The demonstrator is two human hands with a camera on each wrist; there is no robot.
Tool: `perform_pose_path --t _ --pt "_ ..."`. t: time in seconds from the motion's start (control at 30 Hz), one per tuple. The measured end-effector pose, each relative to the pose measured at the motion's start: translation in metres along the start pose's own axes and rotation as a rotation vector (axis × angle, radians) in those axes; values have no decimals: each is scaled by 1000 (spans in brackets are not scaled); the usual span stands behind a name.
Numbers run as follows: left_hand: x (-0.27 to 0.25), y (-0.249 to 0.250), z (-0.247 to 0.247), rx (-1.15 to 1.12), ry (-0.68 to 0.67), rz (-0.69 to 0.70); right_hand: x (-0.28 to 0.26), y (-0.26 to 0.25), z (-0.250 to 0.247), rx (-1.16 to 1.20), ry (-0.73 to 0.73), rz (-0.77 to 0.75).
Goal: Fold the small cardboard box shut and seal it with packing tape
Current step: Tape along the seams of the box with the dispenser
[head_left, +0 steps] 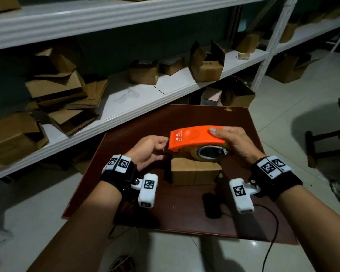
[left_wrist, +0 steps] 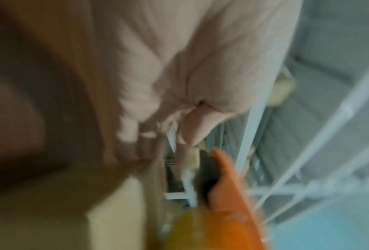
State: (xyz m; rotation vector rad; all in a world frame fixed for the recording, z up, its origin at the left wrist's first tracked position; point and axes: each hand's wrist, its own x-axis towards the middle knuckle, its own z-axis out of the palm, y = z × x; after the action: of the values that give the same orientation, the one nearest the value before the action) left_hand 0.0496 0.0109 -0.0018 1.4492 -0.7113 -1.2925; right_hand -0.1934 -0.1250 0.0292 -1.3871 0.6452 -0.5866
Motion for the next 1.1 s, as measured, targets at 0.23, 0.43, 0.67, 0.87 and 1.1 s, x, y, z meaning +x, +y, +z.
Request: perform_pose_path --t 0.23,0.43,0.67,0.87,1.1 --pt "-6 -7 10 -62 -69 -169 0 1 -3 -17 -11 8" --pt "-3 -5 5 28 19 -144 1 2 -1 18 -5 5" --pt "-3 2 6 239 266 -159 3 9 10 93 28 -25" --pt "-10 0 9 316 355 -157 1 16 12 101 28 -43" --pt "-9 -5 -18 371 462 -183 5 19 13 48 12 -44"
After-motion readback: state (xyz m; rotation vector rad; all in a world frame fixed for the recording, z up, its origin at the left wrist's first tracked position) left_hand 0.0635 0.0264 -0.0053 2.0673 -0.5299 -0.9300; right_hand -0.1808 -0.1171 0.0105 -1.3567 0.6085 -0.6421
